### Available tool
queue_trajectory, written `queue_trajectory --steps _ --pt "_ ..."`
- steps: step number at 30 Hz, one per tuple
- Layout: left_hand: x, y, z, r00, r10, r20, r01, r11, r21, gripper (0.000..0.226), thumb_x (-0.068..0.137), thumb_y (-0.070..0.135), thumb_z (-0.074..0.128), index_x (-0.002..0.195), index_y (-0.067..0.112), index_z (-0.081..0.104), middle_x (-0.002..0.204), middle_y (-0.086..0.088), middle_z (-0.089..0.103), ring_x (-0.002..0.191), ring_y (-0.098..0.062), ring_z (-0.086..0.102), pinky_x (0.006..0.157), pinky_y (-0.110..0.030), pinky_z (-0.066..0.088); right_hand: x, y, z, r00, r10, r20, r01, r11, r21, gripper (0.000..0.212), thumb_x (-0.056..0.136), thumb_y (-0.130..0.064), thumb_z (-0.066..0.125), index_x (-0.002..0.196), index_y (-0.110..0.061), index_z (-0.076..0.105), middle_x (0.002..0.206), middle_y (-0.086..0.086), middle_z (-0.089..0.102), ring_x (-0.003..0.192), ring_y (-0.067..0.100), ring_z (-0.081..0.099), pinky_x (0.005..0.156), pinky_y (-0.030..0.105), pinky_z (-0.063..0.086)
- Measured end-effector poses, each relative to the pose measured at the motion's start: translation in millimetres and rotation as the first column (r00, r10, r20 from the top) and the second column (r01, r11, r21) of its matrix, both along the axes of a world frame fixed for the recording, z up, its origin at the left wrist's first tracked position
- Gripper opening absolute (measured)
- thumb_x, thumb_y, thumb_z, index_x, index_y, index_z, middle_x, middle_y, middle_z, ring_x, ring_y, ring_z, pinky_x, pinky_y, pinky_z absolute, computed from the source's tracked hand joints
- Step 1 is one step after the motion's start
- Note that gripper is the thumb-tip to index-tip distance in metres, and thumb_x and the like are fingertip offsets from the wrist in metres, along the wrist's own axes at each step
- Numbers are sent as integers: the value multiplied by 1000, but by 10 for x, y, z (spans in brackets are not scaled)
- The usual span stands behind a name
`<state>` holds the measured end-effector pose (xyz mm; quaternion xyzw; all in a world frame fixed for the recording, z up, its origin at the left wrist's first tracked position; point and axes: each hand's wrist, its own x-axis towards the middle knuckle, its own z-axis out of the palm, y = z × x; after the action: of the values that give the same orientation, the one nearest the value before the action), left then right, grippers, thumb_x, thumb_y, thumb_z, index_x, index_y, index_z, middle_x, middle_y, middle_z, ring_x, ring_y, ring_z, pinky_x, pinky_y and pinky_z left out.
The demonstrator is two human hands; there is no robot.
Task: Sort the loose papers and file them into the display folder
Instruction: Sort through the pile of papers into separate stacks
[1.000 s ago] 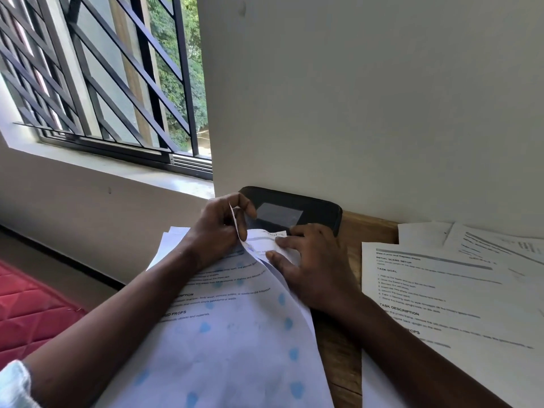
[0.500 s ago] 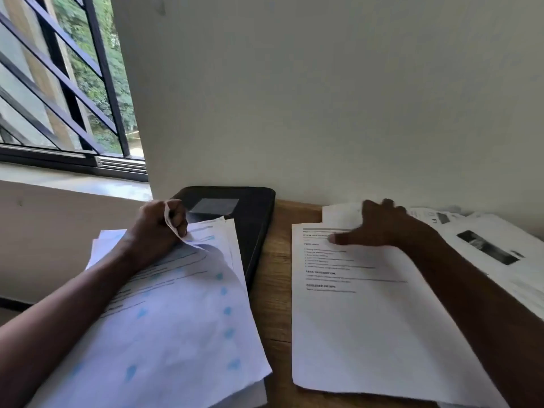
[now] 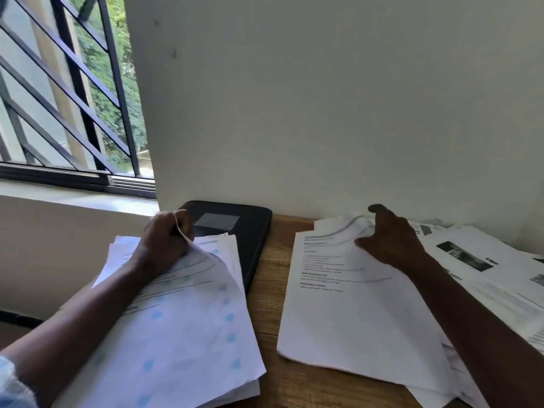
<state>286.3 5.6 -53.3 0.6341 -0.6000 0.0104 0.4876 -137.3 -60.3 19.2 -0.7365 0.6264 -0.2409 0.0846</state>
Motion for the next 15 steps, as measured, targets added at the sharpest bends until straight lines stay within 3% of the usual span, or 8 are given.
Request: queue_trajectory --steps 3,5,7,9,11,13,15 --pt "-256 220 181 983 -118 -139 102 987 -122 29 56 -6 47 50 22 41 50 2 51 51 -8 45 49 -24 36 168 47 295 992 121 43 -108 966 -235 45 87 -25 74 130 -16 62 129 14 65 118 38 60 92 38 44" --pt "-276 228 204 956 -157 -249 134 985 -107 18 55 -4 45 50 14 44 52 -11 56 52 -18 49 50 -27 37 321 76 564 970 214 118 -167 932 -320 33 86 -25 74 118 -18 68 116 10 70 110 35 64 87 36 46" --pt "-309 247 229 938 -154 -309 129 987 -100 7 61 -2 45 55 -6 44 59 -26 58 53 -19 51 49 -25 39 494 55 810 920 313 236 -220 910 -352 28 84 -26 76 111 -18 72 107 6 72 101 29 67 82 34 49" --pt "-334 247 219 913 -175 -370 141 983 -117 20 70 1 47 58 -15 44 57 -29 55 53 -19 51 49 -22 41 702 11 968 825 410 388 -301 901 -313 26 83 -24 79 106 -16 76 102 6 75 94 24 70 81 36 56" --pt "-330 239 204 897 -171 -408 131 984 -123 17 71 1 50 55 -5 49 54 -16 57 53 -19 52 50 -23 41 897 -56 1035 725 445 526 -379 895 -234 18 84 -17 81 101 -11 76 100 12 76 83 20 71 76 33 59" --pt "-288 239 199 882 -158 -444 118 986 -116 27 72 0 52 49 13 53 54 -5 60 54 -19 55 51 -23 42 1042 -165 1042 696 408 591 -405 902 -146 13 87 -8 78 100 -11 74 99 13 75 77 19 69 68 24 58" --pt "-299 256 219 854 -168 -492 124 985 -122 31 80 -9 53 53 6 55 55 -6 58 51 -14 55 49 -19 42 1105 -310 1053 725 392 566 -417 904 -92 16 87 -4 77 103 -6 74 99 15 73 73 18 67 64 21 57"
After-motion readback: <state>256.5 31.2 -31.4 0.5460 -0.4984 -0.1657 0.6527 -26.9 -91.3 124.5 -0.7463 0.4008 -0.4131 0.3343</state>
